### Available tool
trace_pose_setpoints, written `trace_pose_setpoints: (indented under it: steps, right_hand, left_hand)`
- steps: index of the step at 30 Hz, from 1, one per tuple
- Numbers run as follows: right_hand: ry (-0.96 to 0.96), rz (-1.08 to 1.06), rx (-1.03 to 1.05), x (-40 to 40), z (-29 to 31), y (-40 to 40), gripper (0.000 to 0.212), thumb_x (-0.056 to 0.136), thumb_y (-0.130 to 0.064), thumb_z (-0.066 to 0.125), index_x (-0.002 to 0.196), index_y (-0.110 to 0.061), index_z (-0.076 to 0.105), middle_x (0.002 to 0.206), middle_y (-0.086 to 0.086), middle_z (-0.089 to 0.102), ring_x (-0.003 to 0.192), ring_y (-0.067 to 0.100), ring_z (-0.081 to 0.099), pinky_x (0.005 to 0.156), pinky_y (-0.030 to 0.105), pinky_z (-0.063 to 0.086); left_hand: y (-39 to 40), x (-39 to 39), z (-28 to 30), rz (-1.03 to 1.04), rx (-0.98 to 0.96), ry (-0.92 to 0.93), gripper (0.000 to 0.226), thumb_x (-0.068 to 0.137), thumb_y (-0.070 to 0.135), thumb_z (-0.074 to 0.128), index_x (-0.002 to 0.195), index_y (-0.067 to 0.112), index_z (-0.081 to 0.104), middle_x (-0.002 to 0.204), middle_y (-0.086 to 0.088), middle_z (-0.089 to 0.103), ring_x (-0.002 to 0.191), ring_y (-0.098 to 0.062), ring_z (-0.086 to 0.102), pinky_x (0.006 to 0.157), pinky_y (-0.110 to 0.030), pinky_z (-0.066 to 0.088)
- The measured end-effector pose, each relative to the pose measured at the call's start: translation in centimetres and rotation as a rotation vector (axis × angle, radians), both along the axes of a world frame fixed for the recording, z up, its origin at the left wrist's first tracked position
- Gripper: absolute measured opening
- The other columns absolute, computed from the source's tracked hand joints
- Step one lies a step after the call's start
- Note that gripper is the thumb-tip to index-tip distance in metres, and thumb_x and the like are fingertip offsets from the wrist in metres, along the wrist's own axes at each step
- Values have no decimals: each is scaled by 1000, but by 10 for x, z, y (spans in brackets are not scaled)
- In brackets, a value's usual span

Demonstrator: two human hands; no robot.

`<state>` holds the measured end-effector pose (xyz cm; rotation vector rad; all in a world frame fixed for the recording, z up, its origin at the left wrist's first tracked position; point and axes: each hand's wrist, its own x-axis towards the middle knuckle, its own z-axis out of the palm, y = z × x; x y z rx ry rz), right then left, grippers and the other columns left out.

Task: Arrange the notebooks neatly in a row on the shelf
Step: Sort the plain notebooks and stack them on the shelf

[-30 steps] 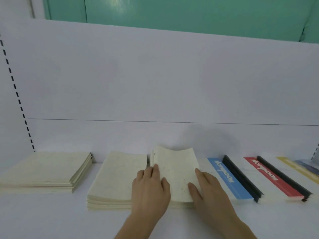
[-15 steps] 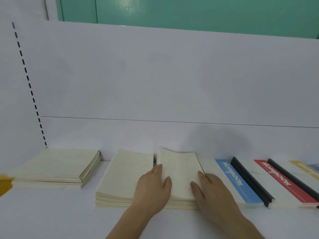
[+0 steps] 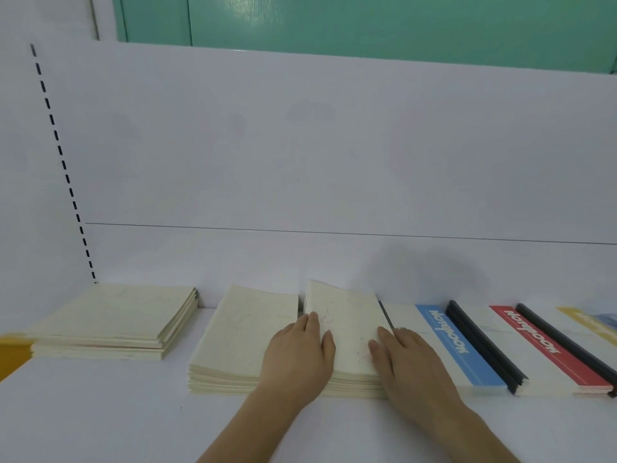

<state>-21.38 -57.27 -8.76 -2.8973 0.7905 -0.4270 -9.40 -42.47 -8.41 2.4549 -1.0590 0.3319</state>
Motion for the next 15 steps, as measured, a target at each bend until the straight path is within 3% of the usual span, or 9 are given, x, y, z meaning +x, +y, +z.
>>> trace_pose_setpoints:
  steps: [4,8,12,15]
  right_hand:
    - [-28,6,6,-2,1,0,60,99,-54,16,146,-25,37,146,-5,41,137,14,32,116,30,24]
    - [-32,12,-37,-2,5,2,71,92,-61,6,145,-25,38,150,-3,37,139,16,29,116,31,24]
    - [-86,38,-85,3,14,17,90,81,-68,-11,146,-27,37,153,-3,34,141,16,27,117,32,23]
    - [-130,111,-101,14,22,45,83,85,-65,-3,144,-26,42,150,-5,37,140,15,28,116,30,22]
  left_hand:
    - [1,-1,-8,23,-90,-72,63,95,48,22,123,11,65,120,-1,68,114,-20,60,95,-31,50]
    - [5,-4,-1,-10,-176,63,52,102,48,31,137,16,53,142,4,51,134,-16,42,109,-27,37]
    - [26,-3,7,1,-277,74,46,102,48,36,134,19,53,138,9,54,127,-11,47,101,-23,40]
    - [58,9,8,28,-306,58,41,103,42,39,134,21,55,137,12,54,125,-8,49,100,-20,38]
